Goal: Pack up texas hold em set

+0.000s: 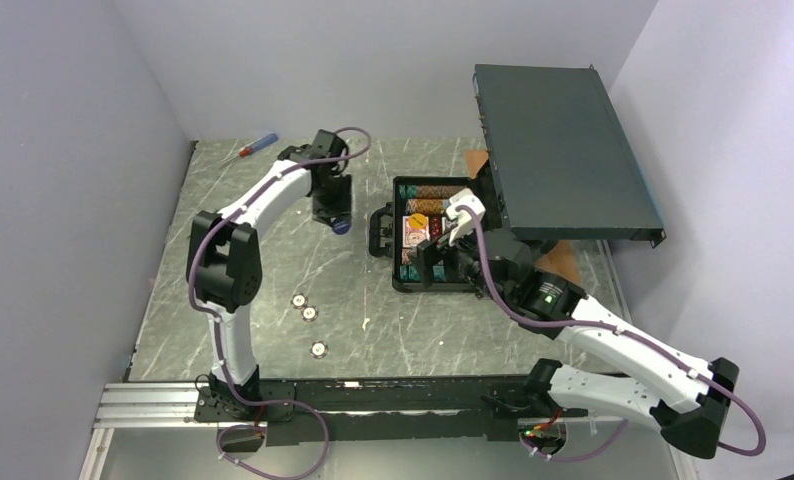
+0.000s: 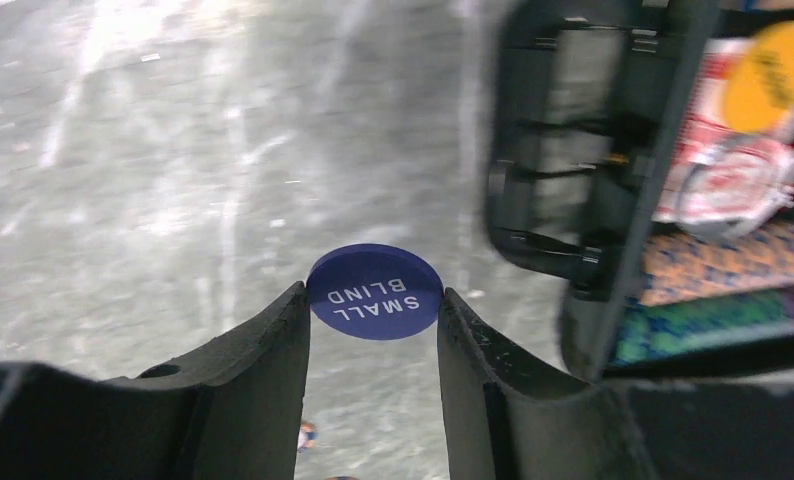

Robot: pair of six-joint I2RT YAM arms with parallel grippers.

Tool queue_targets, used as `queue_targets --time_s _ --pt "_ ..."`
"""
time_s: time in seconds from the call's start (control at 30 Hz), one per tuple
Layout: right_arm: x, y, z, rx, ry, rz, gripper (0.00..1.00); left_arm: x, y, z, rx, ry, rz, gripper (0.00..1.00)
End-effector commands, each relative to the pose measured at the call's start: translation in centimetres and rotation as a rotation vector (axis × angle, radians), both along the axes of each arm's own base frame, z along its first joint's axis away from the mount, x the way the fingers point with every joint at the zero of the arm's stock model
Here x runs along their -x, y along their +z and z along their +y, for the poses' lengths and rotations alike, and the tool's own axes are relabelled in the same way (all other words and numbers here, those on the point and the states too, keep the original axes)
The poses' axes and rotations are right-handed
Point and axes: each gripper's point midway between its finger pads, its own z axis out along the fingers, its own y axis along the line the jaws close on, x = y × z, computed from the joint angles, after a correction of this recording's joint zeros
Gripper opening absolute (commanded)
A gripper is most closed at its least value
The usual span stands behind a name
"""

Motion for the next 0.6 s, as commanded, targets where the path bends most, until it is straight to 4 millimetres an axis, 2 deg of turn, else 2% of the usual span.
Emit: queue_targets --time_s 0.0,0.17,0.33,0.57 --pt "-0.3 3.6 -1.8 -0.121 -0.09 -0.084 0.94 -0.6 4.6 -6.9 0.146 -0.08 -0.118 0.44" --pt "0.1 4.9 -3.7 -0.171 -0.139 -0.112 0.96 -1.0 5.5 -12.3 0.19 -0.147 -0.157 0.44" --pt "0.5 5.3 -4.7 -0.191 -0.166 -0.115 0.97 -1.8 5.2 -16.1 0.213 -0.192 -0.171 0.44" --pt "0.8 5.0 -5.5 -0.19 -0.186 -0.102 0.98 -3.1 4.0 -19.0 0.22 -0.22 -0.232 0.44"
